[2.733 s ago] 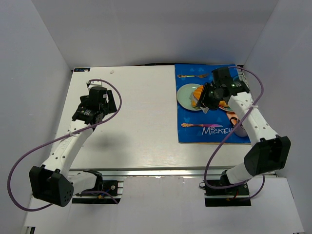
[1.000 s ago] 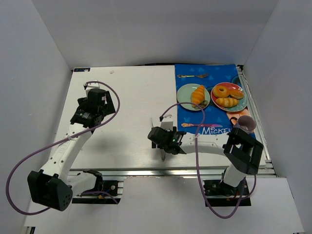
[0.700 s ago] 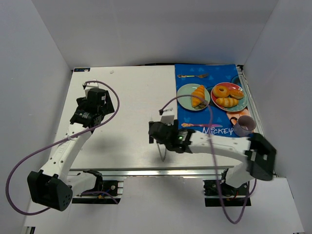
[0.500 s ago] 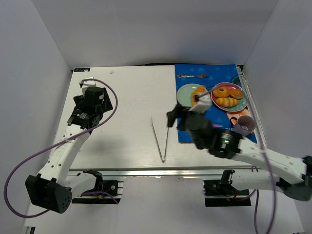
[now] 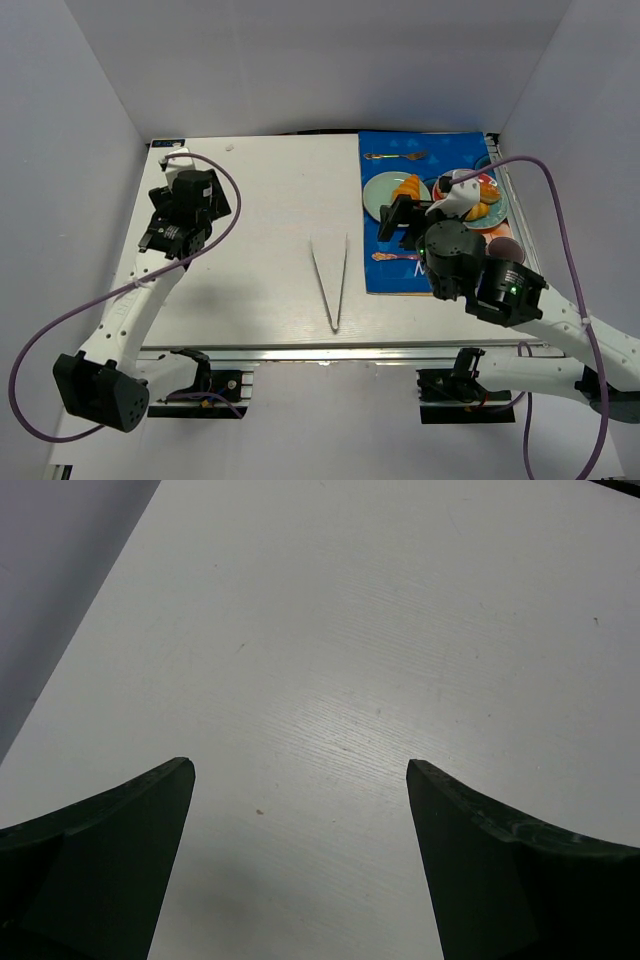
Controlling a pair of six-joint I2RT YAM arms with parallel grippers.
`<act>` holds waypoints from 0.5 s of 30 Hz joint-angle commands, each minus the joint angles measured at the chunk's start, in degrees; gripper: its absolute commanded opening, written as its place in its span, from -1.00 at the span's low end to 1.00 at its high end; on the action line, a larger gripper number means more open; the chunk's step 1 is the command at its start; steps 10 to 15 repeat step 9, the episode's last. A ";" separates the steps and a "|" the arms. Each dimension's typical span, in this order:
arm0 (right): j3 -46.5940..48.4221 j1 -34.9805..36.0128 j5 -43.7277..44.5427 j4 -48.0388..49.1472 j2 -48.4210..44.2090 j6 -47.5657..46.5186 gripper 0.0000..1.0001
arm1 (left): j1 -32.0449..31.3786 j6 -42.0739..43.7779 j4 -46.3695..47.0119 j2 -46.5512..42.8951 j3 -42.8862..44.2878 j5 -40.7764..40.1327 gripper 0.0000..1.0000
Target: Place the bread
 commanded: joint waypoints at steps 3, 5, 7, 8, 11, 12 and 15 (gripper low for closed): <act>-3.68 0.05 3.53 7.75 -3.61 -11.45 0.79 | -0.21 -1.90 1.91 -1.01 0.89 -1.55 0.96; -4.30 0.05 2.83 9.44 -3.97 -13.13 0.79 | -0.21 -2.60 1.46 -1.97 0.98 -1.46 0.96; -5.09 0.05 2.65 13.48 -3.53 -16.81 0.79 | -0.21 -2.17 1.28 -2.86 1.42 -2.16 0.97; -4.48 0.05 3.52 13.58 -3.09 -16.92 0.79 | -0.21 -1.56 1.20 -2.68 1.94 -2.51 0.96; -3.95 0.05 3.88 13.66 -1.70 -17.27 0.79 | -0.21 -1.20 1.02 -1.90 3.26 -2.78 0.96; -3.95 0.05 3.88 13.66 -1.70 -17.27 0.79 | -0.21 -1.20 1.02 -1.90 3.26 -2.78 0.96; -3.95 0.05 3.88 13.66 -1.70 -17.27 0.79 | -0.21 -1.20 1.02 -1.90 3.26 -2.78 0.96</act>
